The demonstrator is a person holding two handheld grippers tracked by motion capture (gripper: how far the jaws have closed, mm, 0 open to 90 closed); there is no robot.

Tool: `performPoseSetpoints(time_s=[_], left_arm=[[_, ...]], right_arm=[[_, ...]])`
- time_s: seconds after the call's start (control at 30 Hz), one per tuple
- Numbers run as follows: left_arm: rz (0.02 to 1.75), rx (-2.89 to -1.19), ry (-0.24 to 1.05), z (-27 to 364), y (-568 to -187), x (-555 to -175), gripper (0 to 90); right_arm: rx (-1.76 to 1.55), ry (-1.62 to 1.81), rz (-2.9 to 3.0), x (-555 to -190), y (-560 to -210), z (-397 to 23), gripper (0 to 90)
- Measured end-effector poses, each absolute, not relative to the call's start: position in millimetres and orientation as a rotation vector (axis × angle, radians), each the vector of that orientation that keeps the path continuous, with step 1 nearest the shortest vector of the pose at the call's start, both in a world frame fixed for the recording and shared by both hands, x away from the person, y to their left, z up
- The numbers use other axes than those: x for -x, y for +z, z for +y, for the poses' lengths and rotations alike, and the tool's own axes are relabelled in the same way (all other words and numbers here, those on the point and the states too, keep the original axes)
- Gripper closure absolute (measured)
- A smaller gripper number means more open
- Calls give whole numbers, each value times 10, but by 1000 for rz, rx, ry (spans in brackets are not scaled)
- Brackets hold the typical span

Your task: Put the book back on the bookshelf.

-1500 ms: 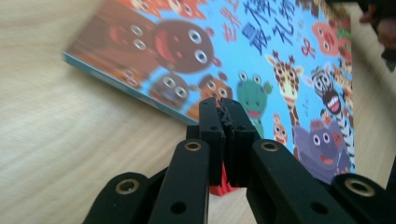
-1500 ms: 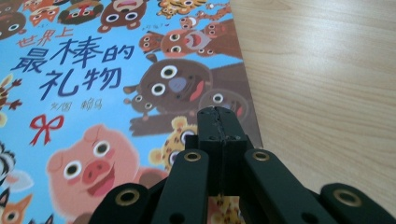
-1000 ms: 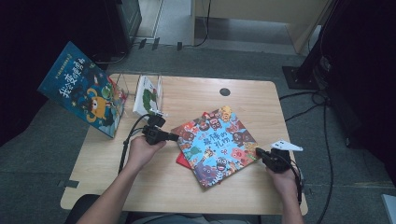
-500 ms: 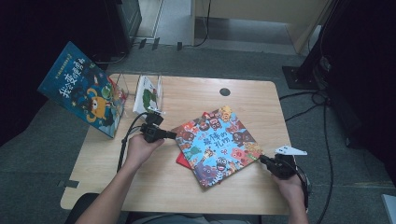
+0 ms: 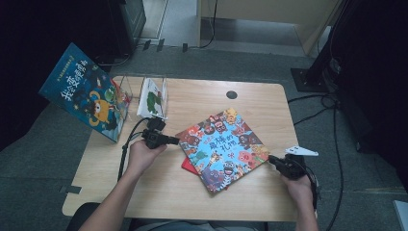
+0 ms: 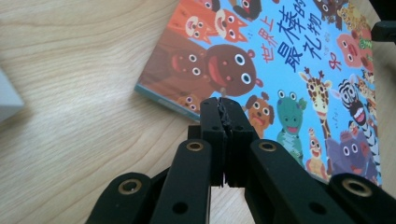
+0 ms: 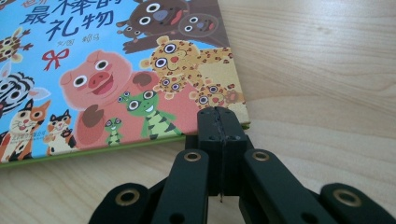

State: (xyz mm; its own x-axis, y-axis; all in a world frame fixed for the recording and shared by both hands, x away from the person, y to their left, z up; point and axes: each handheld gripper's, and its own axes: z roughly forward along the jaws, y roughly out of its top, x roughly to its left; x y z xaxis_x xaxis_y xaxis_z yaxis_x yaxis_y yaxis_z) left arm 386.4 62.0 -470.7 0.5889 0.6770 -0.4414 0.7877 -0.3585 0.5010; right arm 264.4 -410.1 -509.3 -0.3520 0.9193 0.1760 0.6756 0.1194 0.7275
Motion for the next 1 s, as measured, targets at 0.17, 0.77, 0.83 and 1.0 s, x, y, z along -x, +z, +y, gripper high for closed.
performPoseSetpoints(time_s=[0.17, 0.77, 0.83, 1.0], left_arm=[[1187, -2107, -194, 704, -4720, -3847, 899], [1297, -2046, -117, 908, -4867, -3903, 900], [1306, -2037, -110, 889, -4899, -3909, 900], [1304, -2061, -75, 851, -4945, -3904, 900]], right_arm=[[-1568, 1086, 2075, -2742, -5100, -4126, 900], [-1600, 1098, 2032, -3165, -5112, -4106, 900], [-1601, 1097, 2028, -3198, -5113, -4096, 900], [-1605, 1104, 2015, -3251, -5121, -4079, 900]])
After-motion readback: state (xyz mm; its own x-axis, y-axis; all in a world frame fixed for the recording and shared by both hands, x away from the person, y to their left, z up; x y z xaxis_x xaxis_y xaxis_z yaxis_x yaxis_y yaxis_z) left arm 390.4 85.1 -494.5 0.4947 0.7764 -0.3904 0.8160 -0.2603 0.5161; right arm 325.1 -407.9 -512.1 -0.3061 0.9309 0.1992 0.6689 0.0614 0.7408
